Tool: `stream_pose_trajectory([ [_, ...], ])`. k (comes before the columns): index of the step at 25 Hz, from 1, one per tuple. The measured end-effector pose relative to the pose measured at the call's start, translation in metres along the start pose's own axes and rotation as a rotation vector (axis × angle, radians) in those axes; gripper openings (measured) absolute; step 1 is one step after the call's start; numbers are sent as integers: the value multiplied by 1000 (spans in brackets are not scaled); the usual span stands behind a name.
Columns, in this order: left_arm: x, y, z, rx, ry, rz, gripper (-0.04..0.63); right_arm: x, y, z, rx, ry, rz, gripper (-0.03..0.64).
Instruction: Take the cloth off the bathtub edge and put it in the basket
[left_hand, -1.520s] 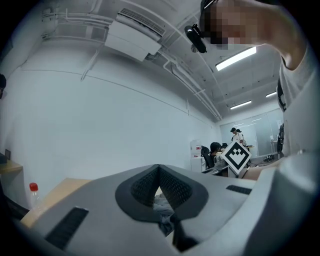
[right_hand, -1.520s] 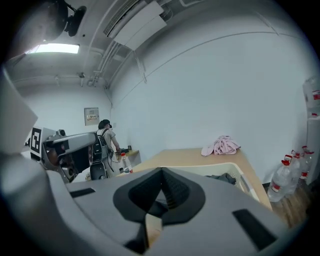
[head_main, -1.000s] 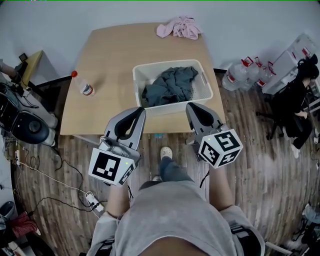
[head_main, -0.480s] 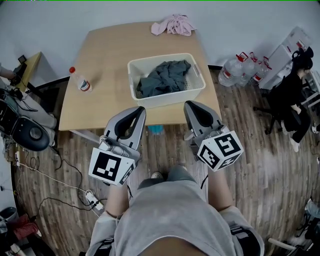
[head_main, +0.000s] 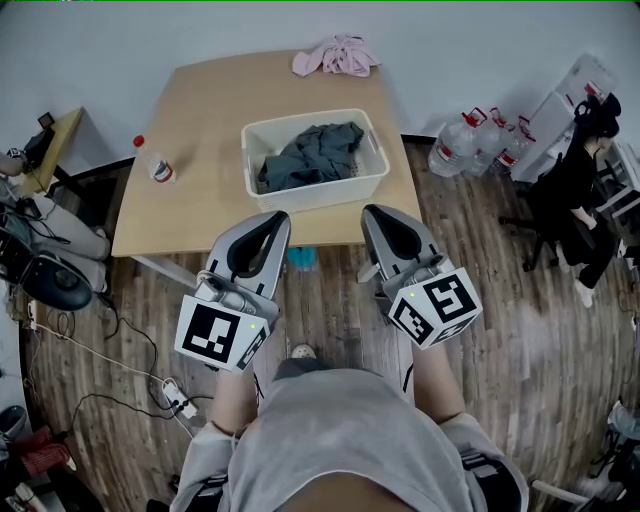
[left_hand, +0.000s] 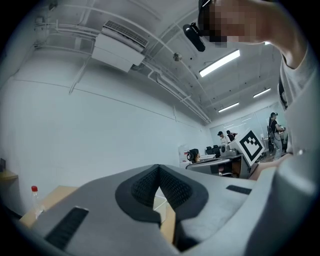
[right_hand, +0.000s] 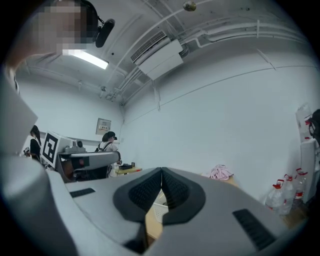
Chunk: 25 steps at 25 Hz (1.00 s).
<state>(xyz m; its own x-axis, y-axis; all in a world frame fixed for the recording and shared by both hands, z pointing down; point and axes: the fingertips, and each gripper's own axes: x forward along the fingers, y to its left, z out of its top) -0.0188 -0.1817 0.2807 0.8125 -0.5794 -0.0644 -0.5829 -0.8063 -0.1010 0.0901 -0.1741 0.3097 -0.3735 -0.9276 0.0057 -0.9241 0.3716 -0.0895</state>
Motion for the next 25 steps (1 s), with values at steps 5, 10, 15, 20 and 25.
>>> stream_pose_trajectory([
  [5,-4,-34,5,-7,0,-1,0,-32,3,4,-5,-11,16,9],
  [10,-10,-67,9,-7,3,7,0,-65,3,2,-6,-11,13,9],
  [15,-18,-97,14,-2,0,19,0,-96,4,5,-14,-17,30,10],
  [20,-26,-122,18,-1,-1,30,0,-120,7,6,-16,-18,49,10],
  [25,-35,-141,21,6,3,42,0,-139,11,6,-20,-25,70,9],
])
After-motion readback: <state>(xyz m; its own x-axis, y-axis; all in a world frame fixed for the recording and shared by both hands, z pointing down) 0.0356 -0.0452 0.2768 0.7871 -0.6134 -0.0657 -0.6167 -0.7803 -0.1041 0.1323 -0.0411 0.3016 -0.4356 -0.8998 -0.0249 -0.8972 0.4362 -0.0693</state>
